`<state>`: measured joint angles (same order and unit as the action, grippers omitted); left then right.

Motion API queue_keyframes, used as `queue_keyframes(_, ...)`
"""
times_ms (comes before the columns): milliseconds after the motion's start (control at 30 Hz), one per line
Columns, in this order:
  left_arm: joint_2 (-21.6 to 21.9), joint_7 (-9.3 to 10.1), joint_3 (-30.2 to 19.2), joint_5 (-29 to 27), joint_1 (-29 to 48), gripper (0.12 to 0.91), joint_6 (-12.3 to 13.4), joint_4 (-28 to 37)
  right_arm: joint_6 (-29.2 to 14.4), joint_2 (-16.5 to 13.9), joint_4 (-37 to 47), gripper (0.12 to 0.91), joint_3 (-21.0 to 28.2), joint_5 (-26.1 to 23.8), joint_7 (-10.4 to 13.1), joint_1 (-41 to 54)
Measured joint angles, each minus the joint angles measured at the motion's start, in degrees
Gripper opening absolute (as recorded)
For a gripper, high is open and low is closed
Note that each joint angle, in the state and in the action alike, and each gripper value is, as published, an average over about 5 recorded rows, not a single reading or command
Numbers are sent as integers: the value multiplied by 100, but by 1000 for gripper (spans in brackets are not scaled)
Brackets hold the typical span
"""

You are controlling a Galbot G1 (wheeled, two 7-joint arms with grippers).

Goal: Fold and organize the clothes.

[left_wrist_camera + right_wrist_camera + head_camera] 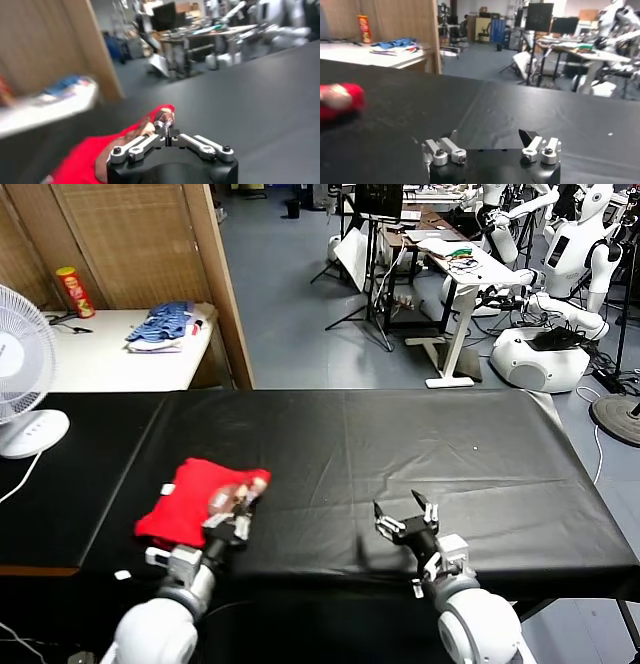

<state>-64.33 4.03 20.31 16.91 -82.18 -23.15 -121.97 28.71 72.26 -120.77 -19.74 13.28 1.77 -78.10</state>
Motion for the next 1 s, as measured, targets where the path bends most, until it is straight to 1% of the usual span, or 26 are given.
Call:
queue_keyframes(33,-12,-31,-40,61,5,350,7,-39,48,-27,25,798,38,105,-43,35)
queue_keyframes(100,-21,-67,-79,154,35,451,56,-110,170,-86,81,798,130,338,-135,124)
queue_keyframes(133,-19,-79,-83,184,57,518,97,-144,235,-110,113,798,182,459,-171,174)
queue_keyframes(233,15,-89,-49,258,118,677,217,-226,427,-141,222,798,361,830,-189,341)
queue_keyframes(267,33,-81,-23,289,131,718,253,-249,496,-130,269,798,432,977,-165,406)
queue_keyframes(333,69,-55,43,353,135,774,302,-291,641,-79,377,798,606,1298,-108,556)
queue_keyframes(467,112,-9,213,387,65,797,355,-366,811,115,662,798,1076,1797,-64,965)
queue_keyframes(667,27,18,394,299,-123,798,368,-470,817,468,1315,798,1801,2037,-76,1665)
queue_keyframes(733,-15,22,448,285,-194,798,368,-494,809,583,1561,787,1993,2077,-79,1871)
queue_keyframes(767,-34,24,478,283,-232,798,369,-507,803,635,1677,767,2073,2094,-79,1960)
queue_keyframes(833,-61,31,543,283,-306,798,370,-531,779,727,1890,696,2200,2117,-81,2108)
queue_keyframes(933,-92,60,649,280,-416,798,365,-562,696,826,2145,538,2320,2053,-139,2264)
queue_keyframes(967,-105,75,681,273,-449,798,362,-571,642,845,2217,488,2349,1981,-193,2306)
queue_keyframes(1000,-120,90,708,263,-481,798,358,-578,574,854,2284,421,2371,1882,-261,2345)
